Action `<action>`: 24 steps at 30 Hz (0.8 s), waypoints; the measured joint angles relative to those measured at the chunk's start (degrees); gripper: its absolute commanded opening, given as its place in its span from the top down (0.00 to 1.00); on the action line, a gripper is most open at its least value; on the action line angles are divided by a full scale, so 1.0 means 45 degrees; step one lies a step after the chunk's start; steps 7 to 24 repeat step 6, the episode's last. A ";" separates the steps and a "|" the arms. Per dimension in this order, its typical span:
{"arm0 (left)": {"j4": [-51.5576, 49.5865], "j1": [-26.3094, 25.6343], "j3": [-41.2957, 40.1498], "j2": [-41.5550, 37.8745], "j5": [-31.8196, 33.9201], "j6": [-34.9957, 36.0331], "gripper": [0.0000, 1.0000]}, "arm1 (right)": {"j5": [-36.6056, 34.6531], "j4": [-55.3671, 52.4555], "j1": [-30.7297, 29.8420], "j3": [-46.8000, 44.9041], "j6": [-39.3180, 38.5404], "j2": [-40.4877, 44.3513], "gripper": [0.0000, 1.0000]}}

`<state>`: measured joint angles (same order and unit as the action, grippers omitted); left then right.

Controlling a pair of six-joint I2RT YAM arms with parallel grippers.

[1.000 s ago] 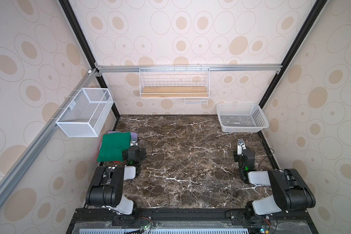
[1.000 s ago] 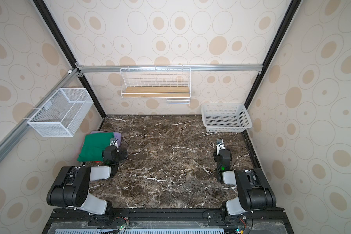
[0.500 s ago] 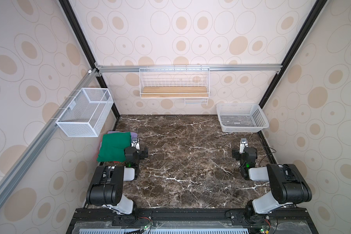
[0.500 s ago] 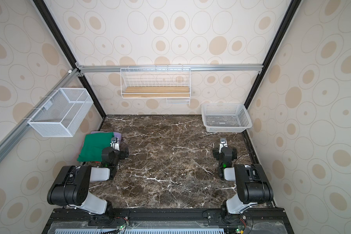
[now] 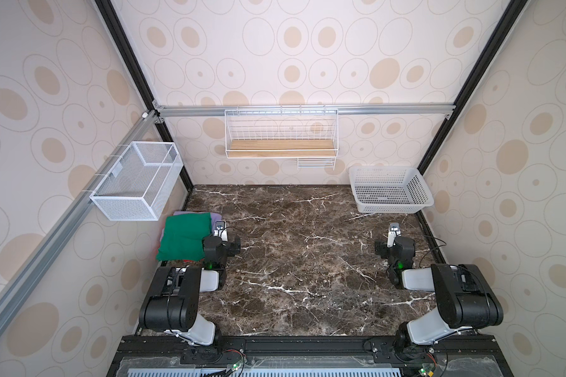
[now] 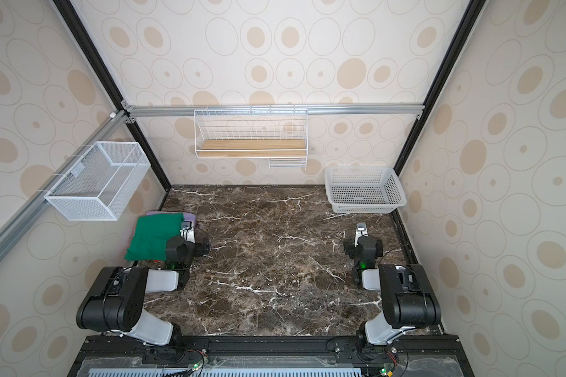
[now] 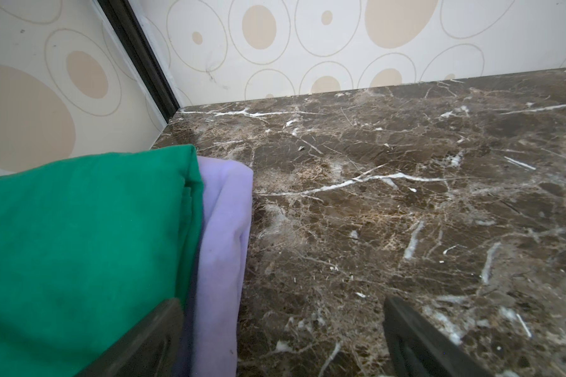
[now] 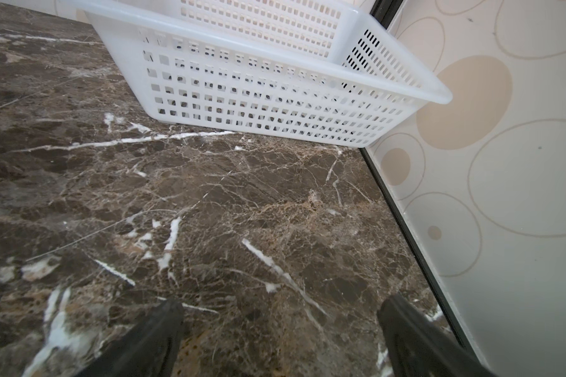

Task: Fold and stack t-shirts
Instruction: Reset both arms

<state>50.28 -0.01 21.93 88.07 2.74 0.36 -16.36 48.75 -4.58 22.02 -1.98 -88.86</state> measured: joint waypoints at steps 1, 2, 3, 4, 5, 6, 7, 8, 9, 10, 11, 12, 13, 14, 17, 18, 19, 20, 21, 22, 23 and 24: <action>0.0000 0.0010 0.0000 0.0000 -0.0005 0.0000 0.01 | 0.0000 -0.0005 0.0000 0.0000 0.0010 0.0000 0.00; 0.0000 0.0053 0.0005 0.0000 -0.0005 0.0000 0.01 | 0.0000 0.0000 0.0000 0.0000 0.0010 0.0000 0.00; -0.0015 0.0087 0.0005 0.0000 -0.0024 0.0000 0.01 | 0.0000 0.0000 0.0000 0.0000 0.0010 0.0000 0.00; -0.0039 0.0146 0.0015 0.0000 -0.0092 -0.0005 0.01 | 0.0000 0.0000 0.0000 0.0000 0.0010 0.0000 0.00; -0.0049 0.0204 0.0024 0.0000 -0.0131 -0.0005 0.01 | 0.0000 0.0000 0.0000 0.0000 0.0010 0.0000 0.00; -0.0044 0.0228 0.0024 0.0000 -0.0160 -0.0005 0.01 | 0.0000 0.0000 0.0000 0.0000 0.0010 0.0000 0.00; -0.0044 0.0228 0.0024 0.0000 -0.0160 -0.0005 0.01 | 0.0000 0.0000 0.0000 0.0000 0.0010 0.0000 0.00; -0.0044 0.0228 0.0024 0.0000 -0.0160 -0.0005 0.01 | 0.0000 0.0000 0.0000 0.0000 0.0010 0.0000 0.00; -0.0044 0.0228 0.0024 0.0000 -0.0160 -0.0005 0.01 | 0.0000 0.0000 0.0000 0.0000 0.0010 0.0000 0.00; -0.0044 0.0228 0.0024 0.0000 -0.0160 -0.0005 0.01 | 0.0000 0.0000 0.0000 0.0000 0.0010 0.0000 0.00; -0.0044 0.0228 0.0024 0.0000 -0.0160 -0.0005 0.01 | 0.0000 0.0000 0.0000 0.0000 0.0010 0.0000 0.00; -0.0044 0.0228 0.0024 0.0000 -0.0160 -0.0005 0.01 | 0.0000 0.0000 0.0000 0.0000 0.0010 0.0000 0.00; -0.0044 0.0228 0.0024 0.0000 -0.0160 -0.0005 0.01 | 0.0000 0.0000 0.0000 0.0000 0.0010 0.0000 0.00; -0.0044 0.0228 0.0024 0.0000 -0.0160 -0.0005 0.01 | 0.0000 0.0000 0.0000 0.0000 0.0010 0.0000 0.00; -0.0044 0.0228 0.0024 0.0000 -0.0160 -0.0005 0.01 | 0.0000 0.0000 0.0000 0.0000 0.0010 0.0000 0.00; -0.0044 0.0228 0.0024 0.0000 -0.0160 -0.0005 0.01 | 0.0000 0.0000 0.0000 0.0000 0.0010 0.0000 0.00; -0.0044 0.0228 0.0024 0.0000 -0.0160 -0.0005 0.01 | 0.0000 0.0000 0.0000 0.0000 0.0010 0.0000 0.00; -0.0044 0.0228 0.0024 0.0000 -0.0160 -0.0005 0.01 | 0.0000 0.0000 0.0000 0.0000 0.0010 0.0000 0.00; -0.0044 0.0228 0.0024 0.0000 -0.0160 -0.0005 0.01 | 0.0000 0.0000 0.0000 0.0000 0.0010 0.0000 0.00; -0.0044 0.0228 0.0024 0.0000 -0.0160 -0.0005 0.01 | 0.0000 0.0000 0.0000 0.0000 0.0010 0.0000 0.00; -0.0044 0.0228 0.0024 0.0000 -0.0160 -0.0005 0.01 | 0.0000 0.0000 0.0000 0.0000 0.0010 0.0000 0.00; -0.0044 0.0228 0.0024 0.0000 -0.0160 -0.0005 0.01 | 0.0000 0.0000 0.0000 0.0000 0.0010 0.0000 0.00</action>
